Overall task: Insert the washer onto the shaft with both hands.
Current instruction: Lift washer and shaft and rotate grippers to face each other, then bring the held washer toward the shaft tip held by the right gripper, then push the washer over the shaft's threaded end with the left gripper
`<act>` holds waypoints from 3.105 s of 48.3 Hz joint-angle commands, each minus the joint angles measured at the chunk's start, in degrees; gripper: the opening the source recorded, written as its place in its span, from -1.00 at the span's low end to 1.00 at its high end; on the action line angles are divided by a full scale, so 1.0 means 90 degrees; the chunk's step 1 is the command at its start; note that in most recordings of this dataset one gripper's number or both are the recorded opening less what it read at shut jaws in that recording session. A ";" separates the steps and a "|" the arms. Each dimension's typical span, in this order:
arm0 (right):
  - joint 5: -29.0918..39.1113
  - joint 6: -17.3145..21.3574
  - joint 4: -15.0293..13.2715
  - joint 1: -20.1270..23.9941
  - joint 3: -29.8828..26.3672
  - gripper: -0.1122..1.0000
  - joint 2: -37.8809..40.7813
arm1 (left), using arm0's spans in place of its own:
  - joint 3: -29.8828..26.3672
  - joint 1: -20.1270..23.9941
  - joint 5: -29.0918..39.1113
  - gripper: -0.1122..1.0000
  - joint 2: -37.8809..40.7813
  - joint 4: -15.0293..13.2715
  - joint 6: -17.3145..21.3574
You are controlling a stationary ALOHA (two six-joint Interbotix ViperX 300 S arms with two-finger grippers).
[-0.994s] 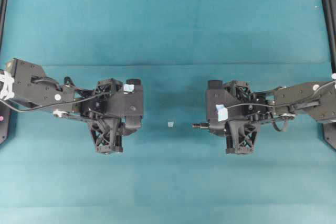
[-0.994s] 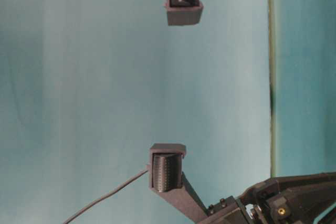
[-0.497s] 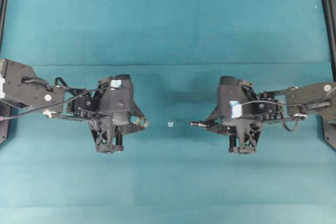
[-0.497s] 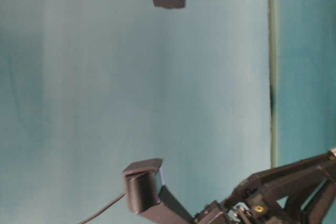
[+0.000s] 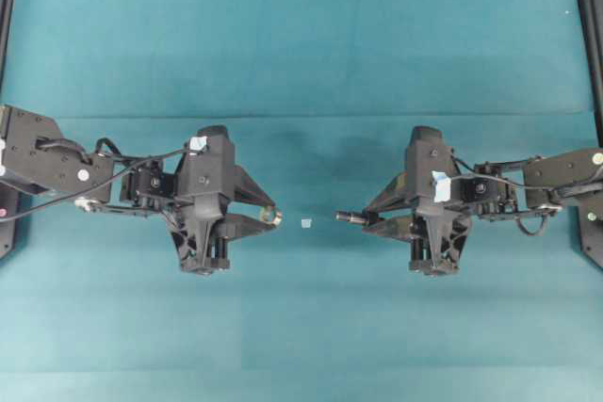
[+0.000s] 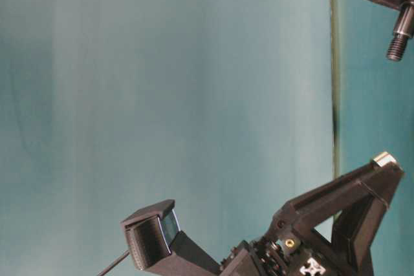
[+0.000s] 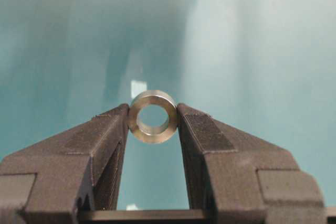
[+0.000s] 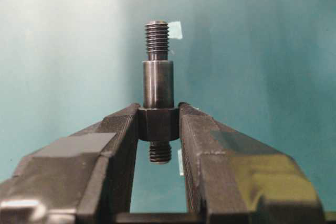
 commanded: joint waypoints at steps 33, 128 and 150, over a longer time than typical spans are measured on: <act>-0.0684 0.0039 0.0010 0.0020 -0.0078 -0.79 0.0117 | -0.0049 0.0068 -0.1182 -0.13 -0.0078 0.0010 -0.0020; -0.1826 0.0078 0.0010 0.0020 -0.0127 -0.79 0.0557 | -0.0723 0.0029 -0.1445 -0.13 0.0879 0.0010 -0.0137; -0.1924 0.0078 0.0010 -0.0010 -0.0156 -0.79 0.0557 | -0.0771 -0.0049 -0.1406 -0.13 0.0986 0.0010 -0.0137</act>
